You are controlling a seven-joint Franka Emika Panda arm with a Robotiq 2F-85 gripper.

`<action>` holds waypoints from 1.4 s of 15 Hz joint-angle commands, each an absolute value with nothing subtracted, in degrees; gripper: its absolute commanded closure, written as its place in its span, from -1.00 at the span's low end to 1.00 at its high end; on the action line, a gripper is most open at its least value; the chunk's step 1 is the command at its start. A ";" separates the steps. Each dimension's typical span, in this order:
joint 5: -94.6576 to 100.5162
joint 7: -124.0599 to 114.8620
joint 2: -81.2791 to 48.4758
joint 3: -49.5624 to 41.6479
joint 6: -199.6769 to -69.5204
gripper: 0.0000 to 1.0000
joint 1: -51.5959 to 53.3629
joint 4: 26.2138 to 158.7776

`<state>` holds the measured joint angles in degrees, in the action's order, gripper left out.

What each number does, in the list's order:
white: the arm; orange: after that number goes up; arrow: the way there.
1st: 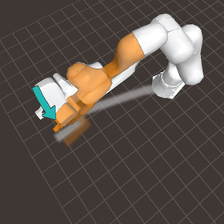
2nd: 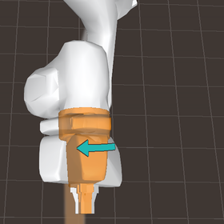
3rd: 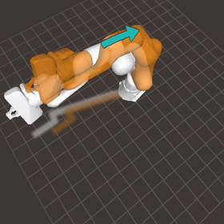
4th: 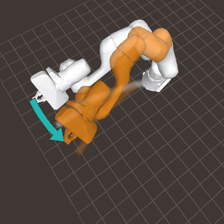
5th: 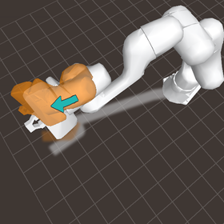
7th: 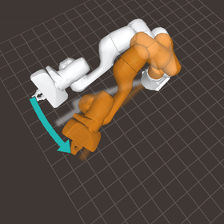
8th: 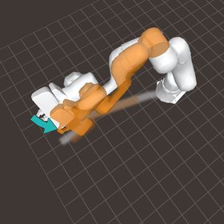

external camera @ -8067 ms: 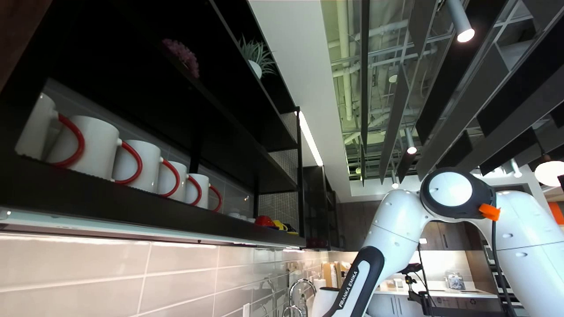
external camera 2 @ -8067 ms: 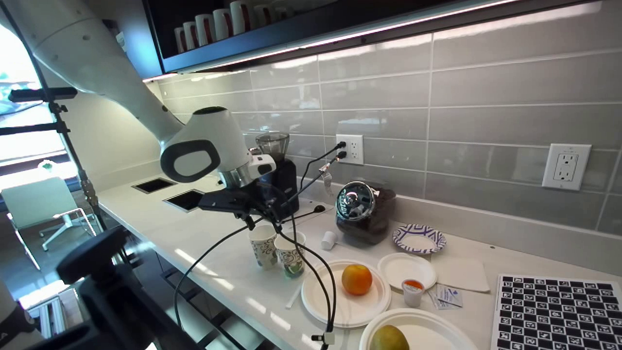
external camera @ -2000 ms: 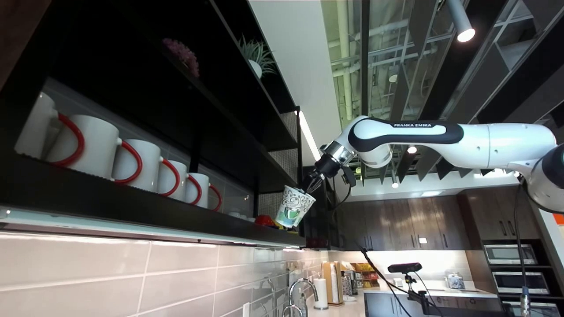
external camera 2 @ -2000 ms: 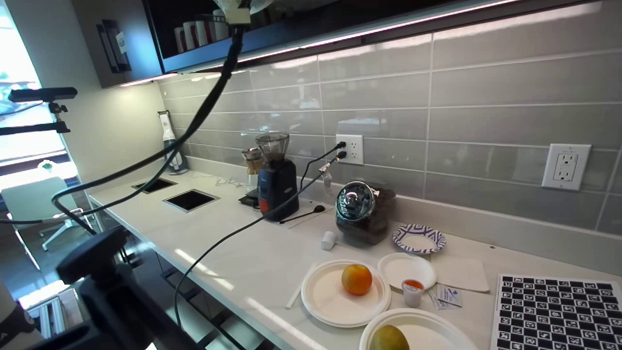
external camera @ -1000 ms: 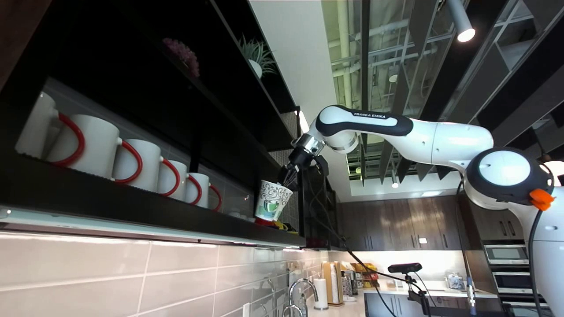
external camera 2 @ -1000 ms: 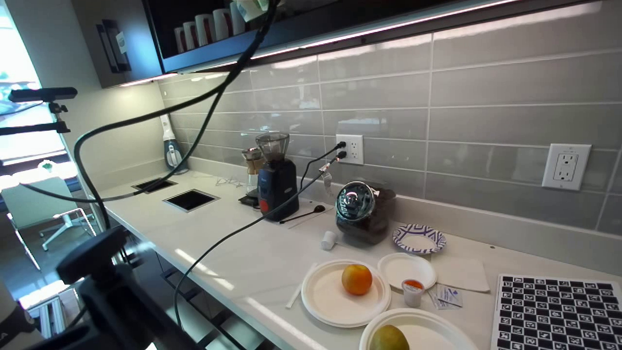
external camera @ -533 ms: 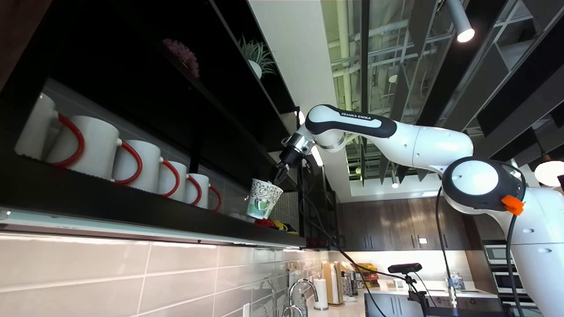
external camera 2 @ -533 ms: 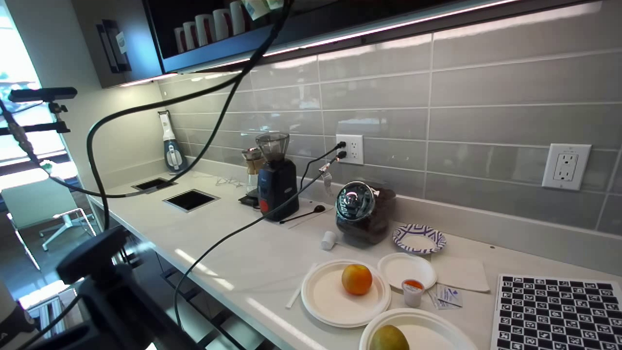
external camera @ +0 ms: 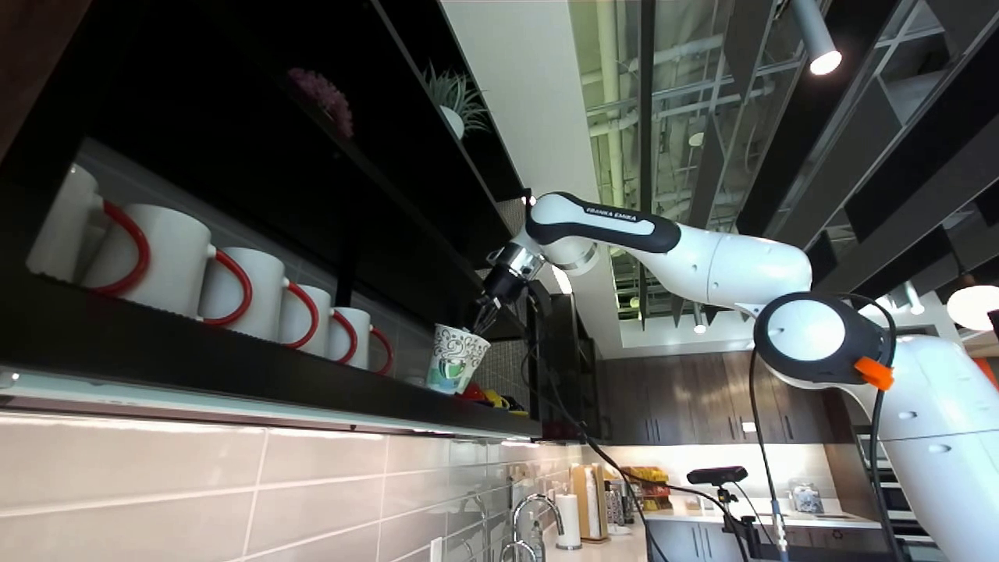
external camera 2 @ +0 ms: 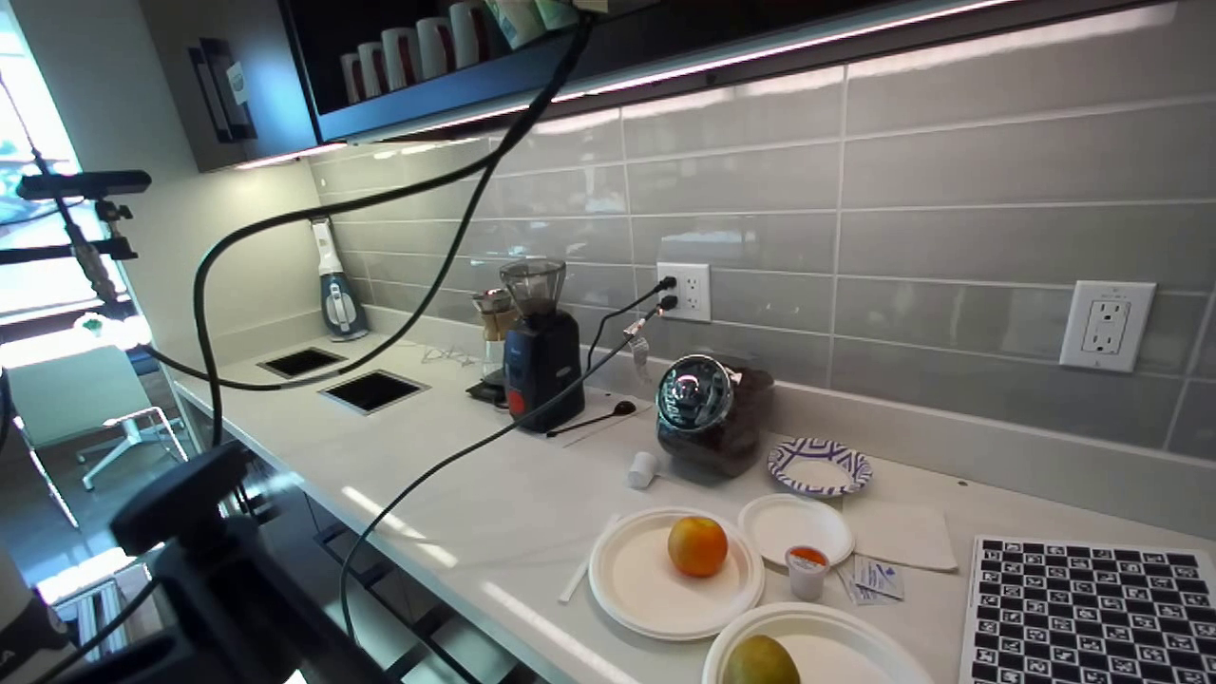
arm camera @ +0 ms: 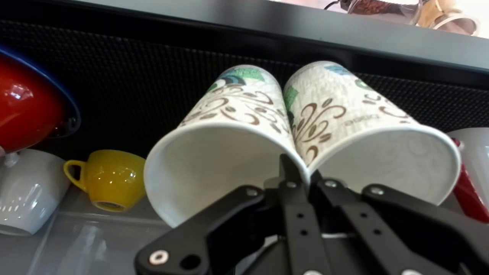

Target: Put the mug cups on the shelf

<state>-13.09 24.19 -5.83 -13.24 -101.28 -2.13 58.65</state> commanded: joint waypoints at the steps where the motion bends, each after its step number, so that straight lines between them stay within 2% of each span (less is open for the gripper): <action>1: -15.91 24.28 -9.58 -13.59 -98.50 0.98 -3.31 52.93; 6: -16.11 24.07 -11.46 -13.50 -97.54 0.98 -3.88 50.25; 7: -16.12 24.03 -11.77 -13.48 -97.16 0.90 -3.94 49.85; 8: -16.08 23.97 -12.03 -13.47 -96.94 0.39 -3.99 49.53; 9: -16.06 24.03 -12.31 -13.45 -96.90 0.39 -4.08 49.17; 19: -16.01 24.20 -14.30 -13.28 -97.15 -0.95 -5.23 47.54; 21: -15.76 24.30 -14.71 -13.35 -97.24 -1.00 -5.43 47.09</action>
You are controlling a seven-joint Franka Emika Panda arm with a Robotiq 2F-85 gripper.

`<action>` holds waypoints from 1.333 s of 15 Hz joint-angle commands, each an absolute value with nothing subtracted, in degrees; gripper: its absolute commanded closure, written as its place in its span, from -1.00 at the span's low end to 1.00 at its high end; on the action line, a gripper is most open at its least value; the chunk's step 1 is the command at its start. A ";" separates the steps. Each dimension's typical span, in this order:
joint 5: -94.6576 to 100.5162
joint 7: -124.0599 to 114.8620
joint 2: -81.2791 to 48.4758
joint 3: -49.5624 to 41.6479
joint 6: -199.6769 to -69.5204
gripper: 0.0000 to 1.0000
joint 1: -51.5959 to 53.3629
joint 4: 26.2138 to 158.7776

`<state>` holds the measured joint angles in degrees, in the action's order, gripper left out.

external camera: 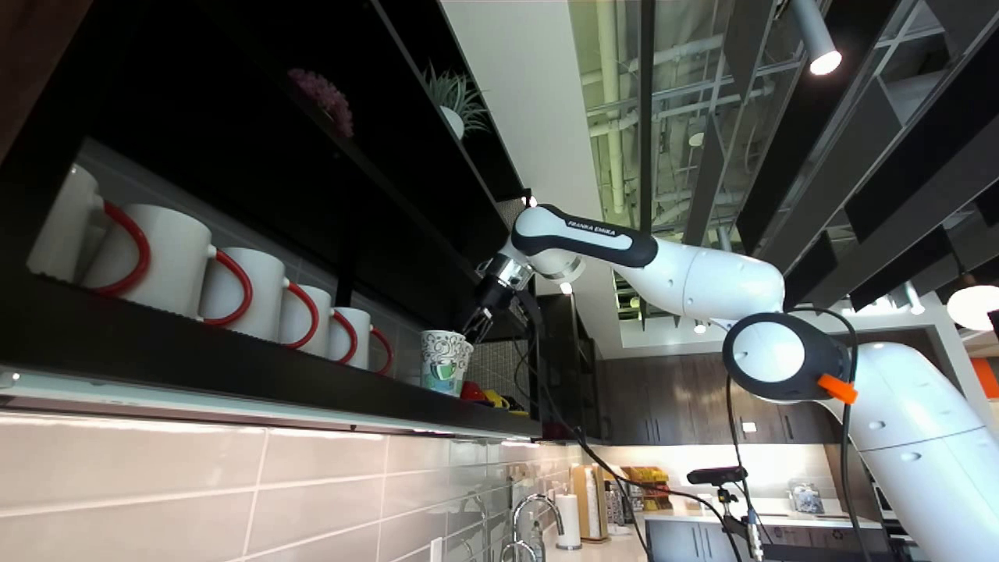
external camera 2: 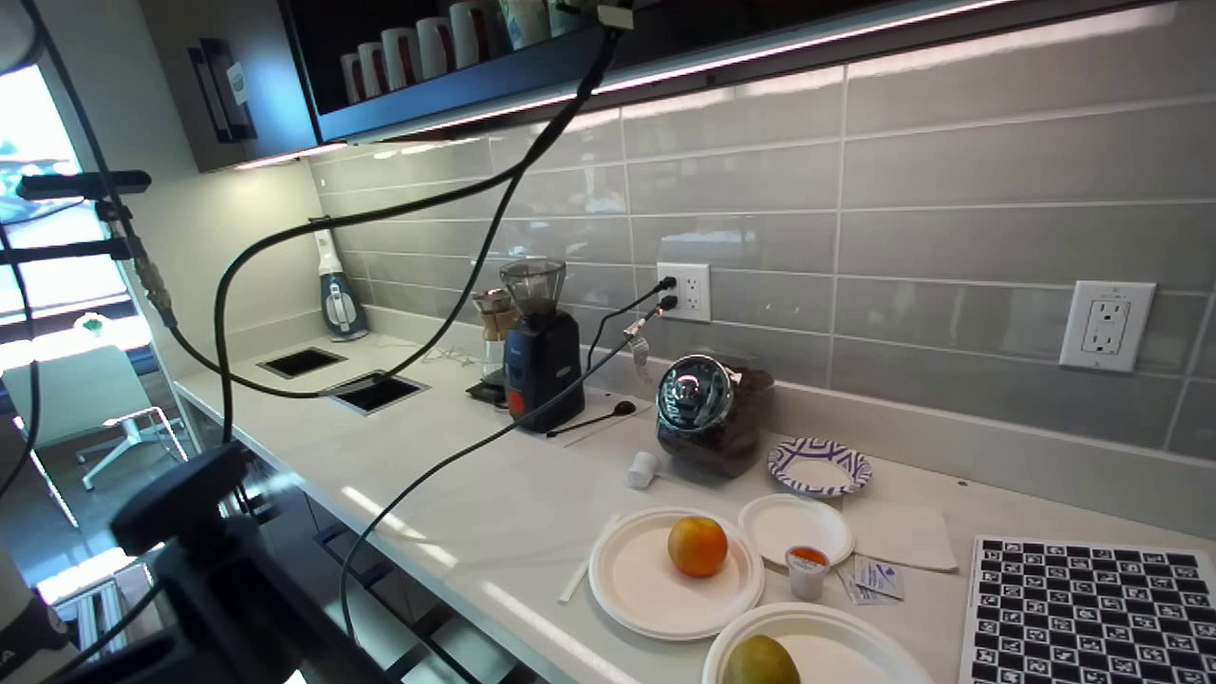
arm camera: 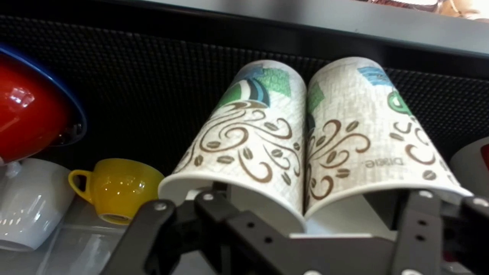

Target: Put the mug cups on the shelf

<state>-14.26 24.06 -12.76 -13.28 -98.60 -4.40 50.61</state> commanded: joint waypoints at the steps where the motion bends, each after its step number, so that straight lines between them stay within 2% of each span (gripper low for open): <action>1: -15.68 24.28 -14.84 -13.39 -97.36 -1.00 -5.52 47.02; 12: -18.95 23.25 -14.01 -13.32 -102.25 -1.00 -6.18 45.22; 20: -17.48 13.31 -12.74 -14.74 -108.05 -1.00 -5.85 45.92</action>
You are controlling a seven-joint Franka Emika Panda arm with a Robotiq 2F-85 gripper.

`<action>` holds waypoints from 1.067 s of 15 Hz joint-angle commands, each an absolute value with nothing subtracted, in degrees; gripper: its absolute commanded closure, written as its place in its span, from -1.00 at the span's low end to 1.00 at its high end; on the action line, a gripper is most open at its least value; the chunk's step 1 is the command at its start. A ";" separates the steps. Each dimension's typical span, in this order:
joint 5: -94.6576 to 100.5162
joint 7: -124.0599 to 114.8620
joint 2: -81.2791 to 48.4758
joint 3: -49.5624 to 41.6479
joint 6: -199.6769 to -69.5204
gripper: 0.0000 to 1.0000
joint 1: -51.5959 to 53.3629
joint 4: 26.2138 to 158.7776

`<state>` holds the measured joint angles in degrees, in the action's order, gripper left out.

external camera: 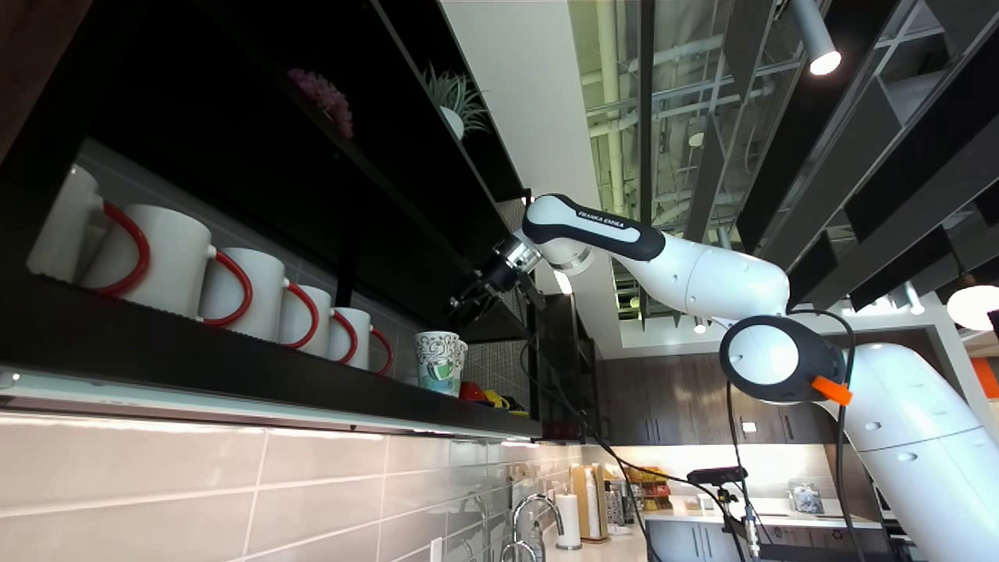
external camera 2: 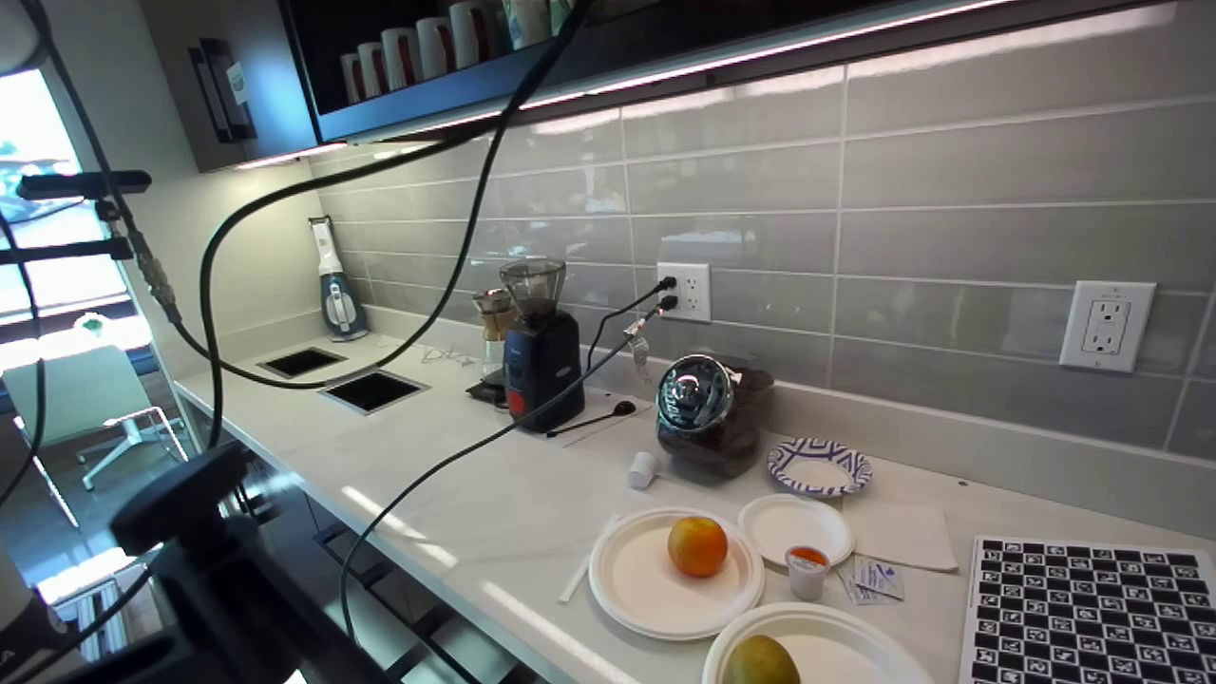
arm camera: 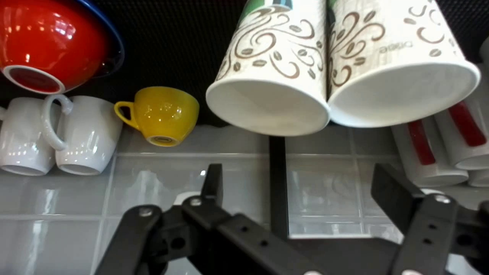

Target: Put the mug cups on the shelf

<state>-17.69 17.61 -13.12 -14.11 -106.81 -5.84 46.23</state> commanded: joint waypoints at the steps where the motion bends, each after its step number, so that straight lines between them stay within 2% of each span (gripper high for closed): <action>1: -17.22 11.48 -12.58 -15.06 -107.96 -1.00 -5.87 46.11; 16: -17.57 -4.40 -13.03 -18.97 -101.28 -1.00 -6.17 49.57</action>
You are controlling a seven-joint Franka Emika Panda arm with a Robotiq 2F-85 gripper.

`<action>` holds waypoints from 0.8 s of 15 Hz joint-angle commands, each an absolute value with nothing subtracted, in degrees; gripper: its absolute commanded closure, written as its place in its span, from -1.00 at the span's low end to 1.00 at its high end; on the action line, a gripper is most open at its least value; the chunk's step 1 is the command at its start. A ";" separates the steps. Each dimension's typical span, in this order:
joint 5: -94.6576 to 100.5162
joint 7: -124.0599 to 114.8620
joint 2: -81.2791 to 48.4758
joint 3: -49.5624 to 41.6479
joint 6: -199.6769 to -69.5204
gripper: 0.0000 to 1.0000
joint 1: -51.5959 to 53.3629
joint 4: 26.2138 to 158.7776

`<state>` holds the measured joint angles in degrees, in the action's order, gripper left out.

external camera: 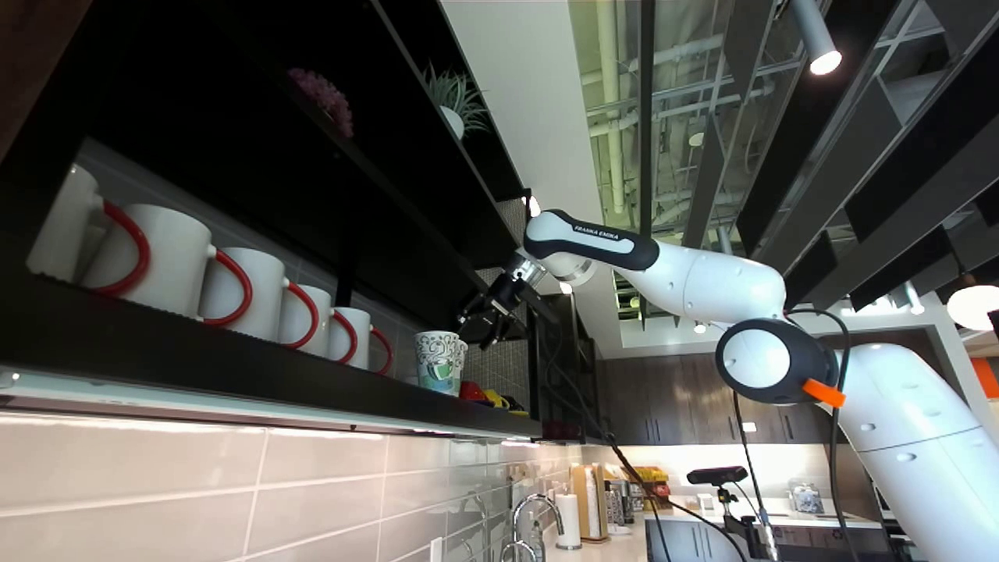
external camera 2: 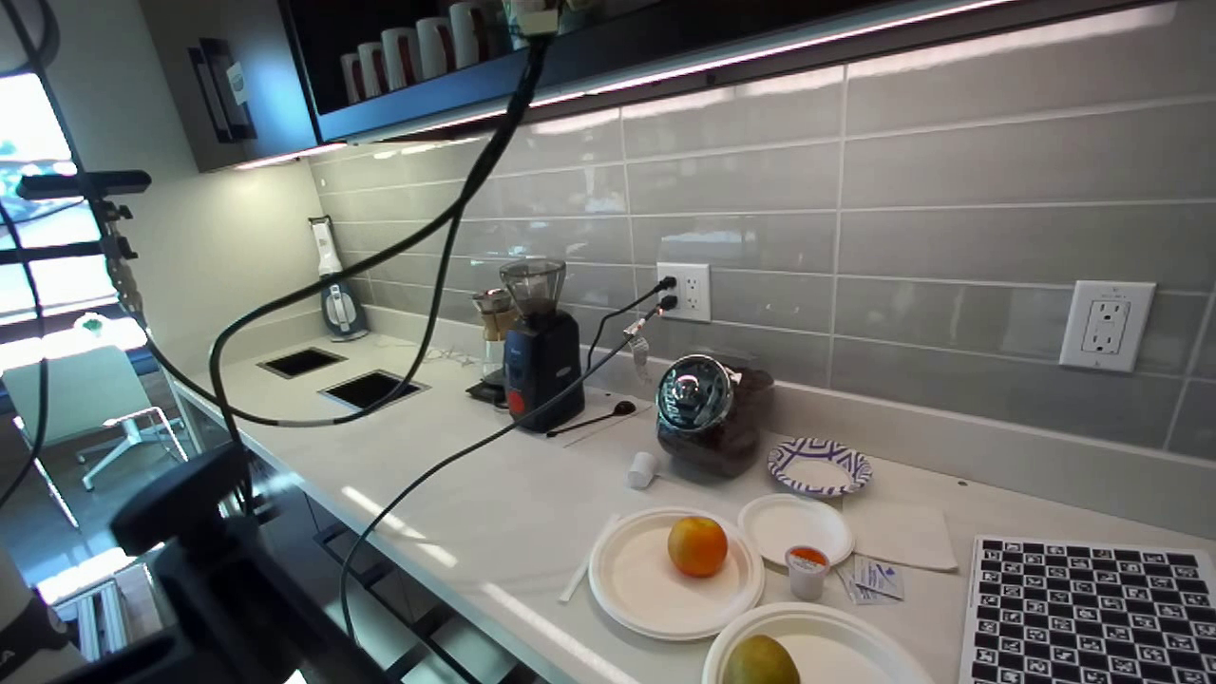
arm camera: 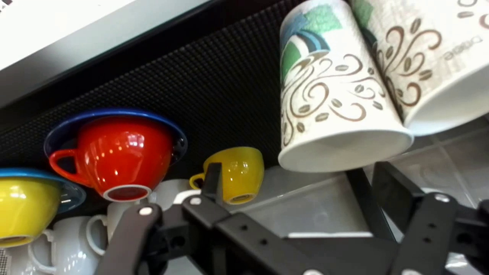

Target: Put the mug cups on the shelf

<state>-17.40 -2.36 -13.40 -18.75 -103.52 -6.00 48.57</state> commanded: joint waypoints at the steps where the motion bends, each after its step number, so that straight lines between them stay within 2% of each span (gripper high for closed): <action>1: -17.72 -4.93 -13.07 -19.04 -100.84 -1.00 -6.24 49.80; 2: -17.76 -5.67 -13.11 -19.12 -100.46 -1.00 -6.29 50.01; 3: -17.75 -6.20 -13.14 -19.19 -100.26 -0.82 -6.32 50.22; 4: -17.71 -6.78 -13.22 -19.24 -100.01 -0.47 -6.35 50.20; 12: -18.90 -9.95 -13.56 -19.02 -100.14 0.65 -6.83 51.12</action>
